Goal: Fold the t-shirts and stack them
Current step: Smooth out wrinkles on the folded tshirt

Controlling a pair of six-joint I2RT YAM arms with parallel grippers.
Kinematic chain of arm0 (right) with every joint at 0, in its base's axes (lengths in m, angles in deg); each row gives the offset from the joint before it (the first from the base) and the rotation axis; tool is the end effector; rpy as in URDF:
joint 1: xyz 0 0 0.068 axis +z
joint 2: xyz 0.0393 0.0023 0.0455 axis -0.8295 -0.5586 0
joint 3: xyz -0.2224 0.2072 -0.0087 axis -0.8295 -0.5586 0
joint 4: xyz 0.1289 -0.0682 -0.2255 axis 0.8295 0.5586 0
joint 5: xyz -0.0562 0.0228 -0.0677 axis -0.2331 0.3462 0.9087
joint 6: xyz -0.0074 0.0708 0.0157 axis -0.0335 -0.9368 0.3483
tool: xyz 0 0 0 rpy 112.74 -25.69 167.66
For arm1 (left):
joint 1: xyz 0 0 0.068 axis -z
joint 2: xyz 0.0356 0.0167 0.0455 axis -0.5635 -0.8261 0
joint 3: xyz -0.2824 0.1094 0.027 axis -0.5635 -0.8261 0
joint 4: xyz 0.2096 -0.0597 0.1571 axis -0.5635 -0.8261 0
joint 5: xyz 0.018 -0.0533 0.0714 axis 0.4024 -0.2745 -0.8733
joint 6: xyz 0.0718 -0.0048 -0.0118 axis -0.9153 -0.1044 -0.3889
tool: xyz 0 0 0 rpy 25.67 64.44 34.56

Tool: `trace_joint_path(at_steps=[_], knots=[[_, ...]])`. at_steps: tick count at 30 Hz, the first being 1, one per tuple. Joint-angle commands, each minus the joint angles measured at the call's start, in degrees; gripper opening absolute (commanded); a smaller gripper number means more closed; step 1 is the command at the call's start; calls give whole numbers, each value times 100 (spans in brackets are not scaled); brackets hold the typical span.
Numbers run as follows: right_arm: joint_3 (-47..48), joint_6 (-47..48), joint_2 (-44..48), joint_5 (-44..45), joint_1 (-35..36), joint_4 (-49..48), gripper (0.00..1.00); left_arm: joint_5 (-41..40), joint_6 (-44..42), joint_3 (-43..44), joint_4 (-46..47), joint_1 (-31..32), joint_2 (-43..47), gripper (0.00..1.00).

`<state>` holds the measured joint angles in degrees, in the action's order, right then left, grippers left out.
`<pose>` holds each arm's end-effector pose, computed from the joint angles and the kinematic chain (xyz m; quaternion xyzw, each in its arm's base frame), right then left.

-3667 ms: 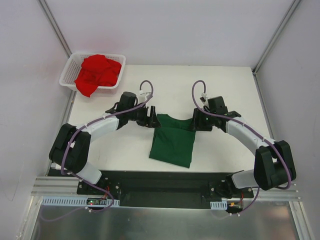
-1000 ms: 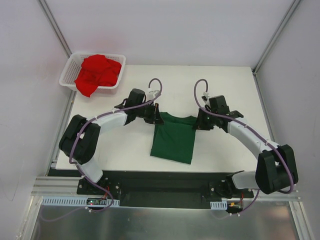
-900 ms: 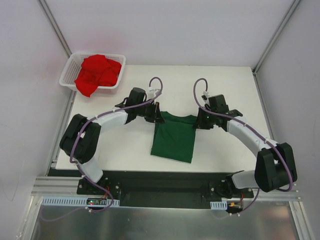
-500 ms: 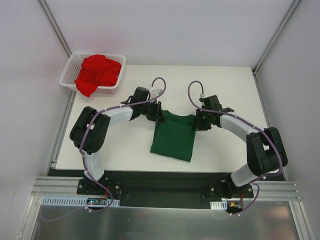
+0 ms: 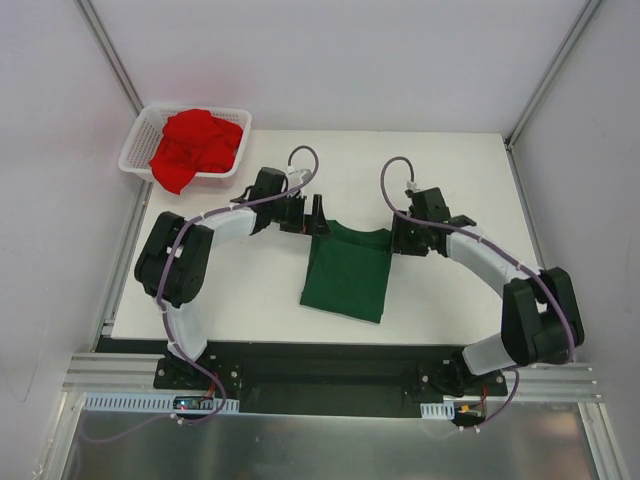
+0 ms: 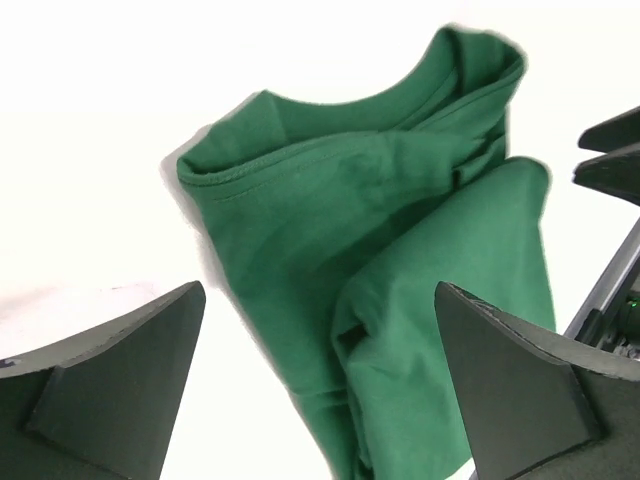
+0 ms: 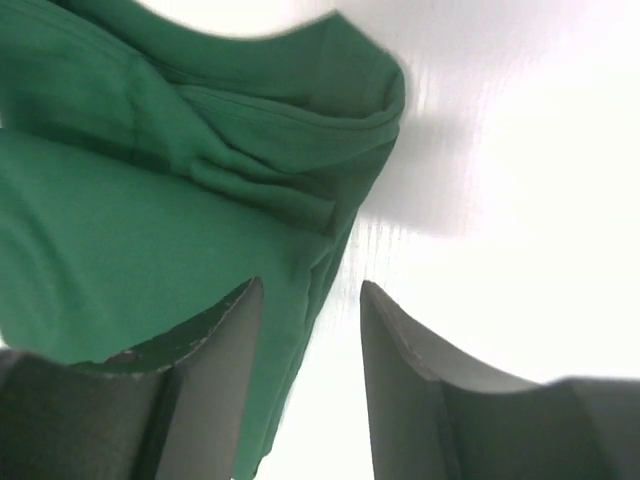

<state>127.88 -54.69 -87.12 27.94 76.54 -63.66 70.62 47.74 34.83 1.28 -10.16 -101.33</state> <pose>0.3031 0.1196 0.2177 -0.1311 0.9323 0.1217 0.3144 0.3801 -0.2071 0.1971 0.1805 0.8442 -0.3950 0.3143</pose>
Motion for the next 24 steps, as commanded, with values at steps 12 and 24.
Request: trace_joint_path(at_steps=[12,24], knots=[[-1223,-823,1863,-1479,-45,-812,1,128,247,-670,-200,-67,2183,55],[-2368,-2440,871,-3168,-98,-4329,1,366,274,-978,-191,-94,2377,12]])
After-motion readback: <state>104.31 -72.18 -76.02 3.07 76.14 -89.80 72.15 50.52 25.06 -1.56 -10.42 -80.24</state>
